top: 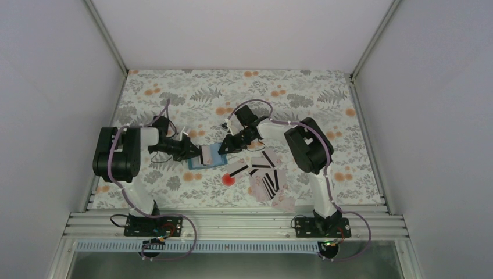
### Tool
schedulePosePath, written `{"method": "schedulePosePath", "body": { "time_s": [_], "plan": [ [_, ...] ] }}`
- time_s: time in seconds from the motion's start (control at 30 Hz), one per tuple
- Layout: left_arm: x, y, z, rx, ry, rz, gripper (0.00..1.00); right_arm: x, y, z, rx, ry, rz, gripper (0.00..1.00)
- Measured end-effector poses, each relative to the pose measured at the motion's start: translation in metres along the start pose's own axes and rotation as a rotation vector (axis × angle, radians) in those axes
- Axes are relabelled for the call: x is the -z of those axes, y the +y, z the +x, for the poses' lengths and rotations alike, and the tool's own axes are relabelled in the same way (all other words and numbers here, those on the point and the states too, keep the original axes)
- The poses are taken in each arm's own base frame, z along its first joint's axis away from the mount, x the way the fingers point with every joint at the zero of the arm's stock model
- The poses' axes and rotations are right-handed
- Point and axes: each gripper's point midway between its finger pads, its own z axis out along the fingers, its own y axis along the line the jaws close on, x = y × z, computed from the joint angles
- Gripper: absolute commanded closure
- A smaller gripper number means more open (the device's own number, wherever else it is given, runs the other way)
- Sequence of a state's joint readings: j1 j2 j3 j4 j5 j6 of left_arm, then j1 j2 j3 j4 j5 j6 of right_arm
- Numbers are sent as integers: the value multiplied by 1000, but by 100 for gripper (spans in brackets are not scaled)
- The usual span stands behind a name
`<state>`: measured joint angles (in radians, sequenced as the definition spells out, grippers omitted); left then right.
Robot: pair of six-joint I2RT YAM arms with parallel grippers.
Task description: Put the credit cards into the card holder
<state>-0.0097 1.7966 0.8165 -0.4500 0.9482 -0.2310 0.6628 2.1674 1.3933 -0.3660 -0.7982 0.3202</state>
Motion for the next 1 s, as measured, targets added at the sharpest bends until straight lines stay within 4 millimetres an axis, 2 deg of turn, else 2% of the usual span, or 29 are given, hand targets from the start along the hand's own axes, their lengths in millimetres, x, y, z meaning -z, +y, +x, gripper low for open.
{"method": "schedulePosePath", "body": {
  "time_s": [0.87,1.0],
  "plan": [
    [-14,-10,2,-25,1,-19,97,0,0,0,7,-1,-3,83],
    [-17,-11,2,-21,1,-29,94,0,0,0,14,-2,-4,83]
  ]
}}
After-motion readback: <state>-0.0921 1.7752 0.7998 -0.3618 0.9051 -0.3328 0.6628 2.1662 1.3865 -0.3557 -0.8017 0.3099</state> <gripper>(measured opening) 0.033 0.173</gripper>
